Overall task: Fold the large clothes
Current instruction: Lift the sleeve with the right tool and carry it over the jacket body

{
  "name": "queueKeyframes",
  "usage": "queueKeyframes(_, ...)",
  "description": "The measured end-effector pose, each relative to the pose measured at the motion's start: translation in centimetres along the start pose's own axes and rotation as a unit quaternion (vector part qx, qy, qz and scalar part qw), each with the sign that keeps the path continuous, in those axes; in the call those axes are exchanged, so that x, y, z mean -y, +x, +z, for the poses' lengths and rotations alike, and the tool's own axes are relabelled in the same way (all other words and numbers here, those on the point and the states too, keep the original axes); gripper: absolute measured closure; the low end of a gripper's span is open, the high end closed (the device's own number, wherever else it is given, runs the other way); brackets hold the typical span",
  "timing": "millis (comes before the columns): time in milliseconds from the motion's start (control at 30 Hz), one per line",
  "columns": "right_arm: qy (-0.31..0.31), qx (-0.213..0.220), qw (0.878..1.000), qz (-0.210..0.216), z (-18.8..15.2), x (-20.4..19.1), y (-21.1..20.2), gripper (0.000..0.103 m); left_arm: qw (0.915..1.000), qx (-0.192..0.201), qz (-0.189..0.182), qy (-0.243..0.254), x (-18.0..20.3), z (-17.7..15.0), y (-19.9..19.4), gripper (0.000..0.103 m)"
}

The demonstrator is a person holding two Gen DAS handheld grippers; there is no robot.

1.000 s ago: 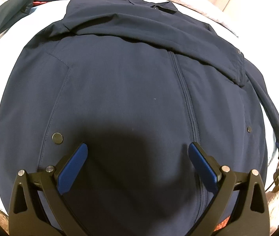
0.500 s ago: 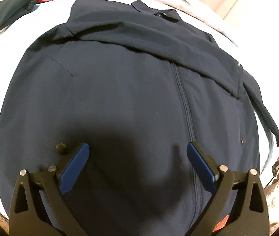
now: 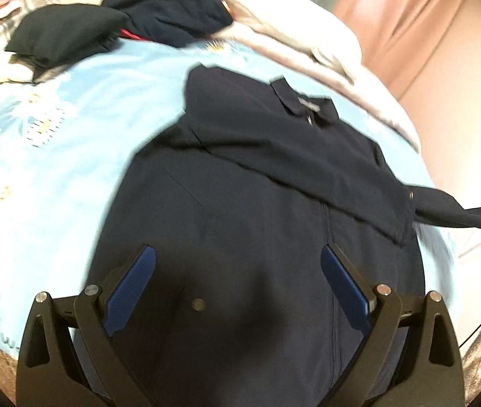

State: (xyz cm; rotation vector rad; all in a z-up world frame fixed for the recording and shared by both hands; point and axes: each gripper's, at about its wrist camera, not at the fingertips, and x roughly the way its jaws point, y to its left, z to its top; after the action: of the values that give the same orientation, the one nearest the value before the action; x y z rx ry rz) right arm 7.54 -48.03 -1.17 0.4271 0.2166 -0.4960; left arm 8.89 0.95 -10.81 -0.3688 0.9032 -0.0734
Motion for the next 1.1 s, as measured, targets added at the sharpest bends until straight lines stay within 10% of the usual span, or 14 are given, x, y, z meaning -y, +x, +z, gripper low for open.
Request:
queueKeyframes(400,-0.13,0.038,0.986,0.1,2.4,-13.2,-2.1,0.099,0.997,0.074,0.017,-0.017,-2.8,1.5,-4.6,0.005)
queueKeyframes(1100,-0.243,-0.01,0.945,0.219,-3.7,-26.1,-2.4,0.099,0.9909,0.114,0.032,-0.064,-8.3,1.0,-8.3,0.005)
